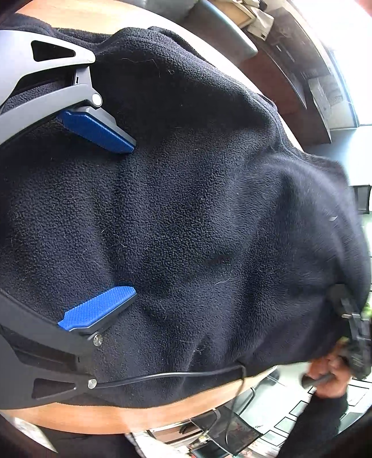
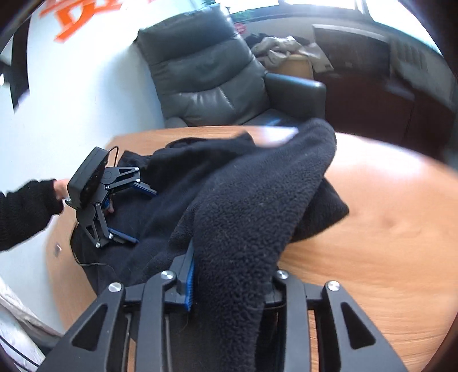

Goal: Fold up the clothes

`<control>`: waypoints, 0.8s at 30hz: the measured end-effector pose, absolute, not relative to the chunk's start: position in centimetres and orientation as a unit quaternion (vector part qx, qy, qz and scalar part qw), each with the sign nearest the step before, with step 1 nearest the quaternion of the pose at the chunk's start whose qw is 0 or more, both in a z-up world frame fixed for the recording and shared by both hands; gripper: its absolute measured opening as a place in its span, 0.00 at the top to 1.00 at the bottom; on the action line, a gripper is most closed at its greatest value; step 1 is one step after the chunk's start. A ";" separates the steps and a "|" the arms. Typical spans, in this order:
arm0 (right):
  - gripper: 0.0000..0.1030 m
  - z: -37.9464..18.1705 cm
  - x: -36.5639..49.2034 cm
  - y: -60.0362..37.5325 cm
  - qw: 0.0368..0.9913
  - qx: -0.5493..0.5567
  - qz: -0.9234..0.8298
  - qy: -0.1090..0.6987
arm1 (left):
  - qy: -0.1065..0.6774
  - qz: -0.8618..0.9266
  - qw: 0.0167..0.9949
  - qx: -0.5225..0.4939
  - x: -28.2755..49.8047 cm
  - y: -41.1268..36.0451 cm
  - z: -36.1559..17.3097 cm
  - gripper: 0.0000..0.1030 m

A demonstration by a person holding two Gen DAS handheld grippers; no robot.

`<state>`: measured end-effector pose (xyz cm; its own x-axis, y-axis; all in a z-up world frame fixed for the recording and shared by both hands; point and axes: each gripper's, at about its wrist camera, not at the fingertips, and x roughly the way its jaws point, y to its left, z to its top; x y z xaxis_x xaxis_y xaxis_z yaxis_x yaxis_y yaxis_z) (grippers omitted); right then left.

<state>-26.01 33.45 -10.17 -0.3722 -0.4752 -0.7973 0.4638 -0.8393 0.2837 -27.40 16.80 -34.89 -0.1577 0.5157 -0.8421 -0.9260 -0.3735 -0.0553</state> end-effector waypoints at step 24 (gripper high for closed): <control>0.74 -0.7 -22.6 19.9 0.285 0.480 -0.829 -0.043 | 0.252 0.723 0.499 -0.406 -24.6 21.3 -35.6 0.01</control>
